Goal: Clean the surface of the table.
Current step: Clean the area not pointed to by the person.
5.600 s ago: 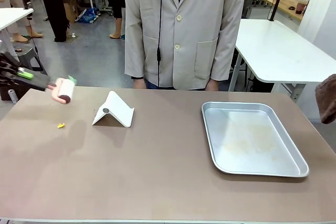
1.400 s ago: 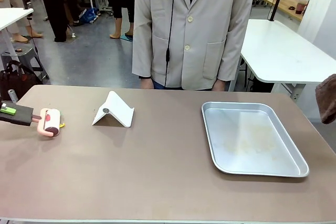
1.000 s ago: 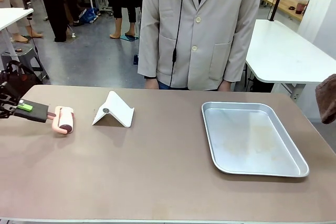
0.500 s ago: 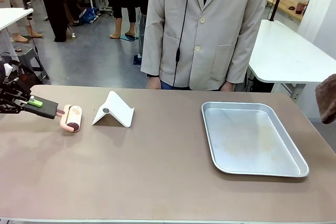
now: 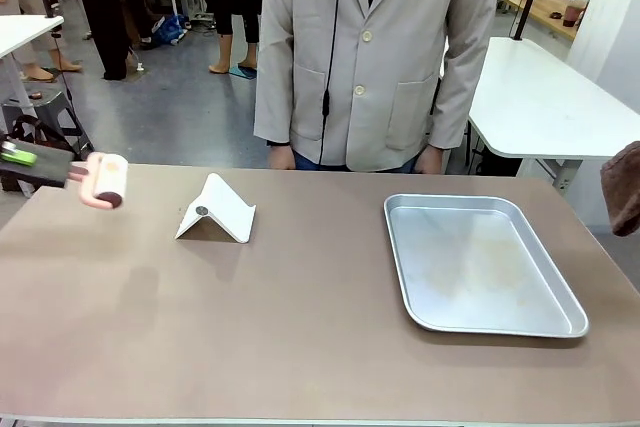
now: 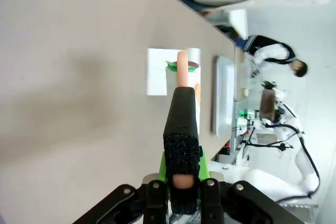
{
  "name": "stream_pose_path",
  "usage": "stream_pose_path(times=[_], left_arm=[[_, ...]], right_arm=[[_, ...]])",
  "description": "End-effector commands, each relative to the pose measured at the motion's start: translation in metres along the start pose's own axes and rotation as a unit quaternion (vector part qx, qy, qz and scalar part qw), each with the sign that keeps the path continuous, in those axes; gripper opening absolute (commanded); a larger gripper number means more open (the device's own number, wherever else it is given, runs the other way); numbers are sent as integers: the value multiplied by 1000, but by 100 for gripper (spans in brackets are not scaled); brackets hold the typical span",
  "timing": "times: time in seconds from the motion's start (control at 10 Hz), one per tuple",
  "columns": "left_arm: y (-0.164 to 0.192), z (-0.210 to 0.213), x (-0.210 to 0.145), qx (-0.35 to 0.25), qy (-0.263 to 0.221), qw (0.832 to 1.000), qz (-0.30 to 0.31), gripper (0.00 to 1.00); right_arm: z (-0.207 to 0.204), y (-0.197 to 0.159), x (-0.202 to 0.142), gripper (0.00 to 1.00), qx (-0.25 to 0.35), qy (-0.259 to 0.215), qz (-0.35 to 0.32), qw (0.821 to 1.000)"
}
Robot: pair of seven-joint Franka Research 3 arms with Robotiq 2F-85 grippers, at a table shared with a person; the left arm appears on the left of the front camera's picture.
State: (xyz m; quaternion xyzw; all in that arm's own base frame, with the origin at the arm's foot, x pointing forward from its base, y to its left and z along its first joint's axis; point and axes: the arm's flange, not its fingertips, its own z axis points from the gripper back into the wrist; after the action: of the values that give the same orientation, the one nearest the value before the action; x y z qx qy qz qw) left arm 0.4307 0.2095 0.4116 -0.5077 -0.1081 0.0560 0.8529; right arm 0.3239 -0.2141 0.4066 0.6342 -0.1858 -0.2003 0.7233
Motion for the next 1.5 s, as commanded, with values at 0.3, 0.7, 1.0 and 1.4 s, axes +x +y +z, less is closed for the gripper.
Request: stream_pose_path(times=[0.3, 0.7, 1.0, 1.4], left_arm=[[3, 78, -84, -122, 25, 991, -50, 3], [52, 108, -117, -191, 49, 980, -37, 3], [81, 122, -110, -212, 49, 976, -21, 3], [79, 110, -117, -194, 44, 980, -10, 3]], right_arm=[[2, 3, -1, 0, 4, 3, 3, 1000], [2, 3, -1, 0, 4, 3, 3, 1000], [2, 3, -1, 0, 4, 3, 3, 1000], [2, 3, -1, 0, 4, 3, 3, 1000]])
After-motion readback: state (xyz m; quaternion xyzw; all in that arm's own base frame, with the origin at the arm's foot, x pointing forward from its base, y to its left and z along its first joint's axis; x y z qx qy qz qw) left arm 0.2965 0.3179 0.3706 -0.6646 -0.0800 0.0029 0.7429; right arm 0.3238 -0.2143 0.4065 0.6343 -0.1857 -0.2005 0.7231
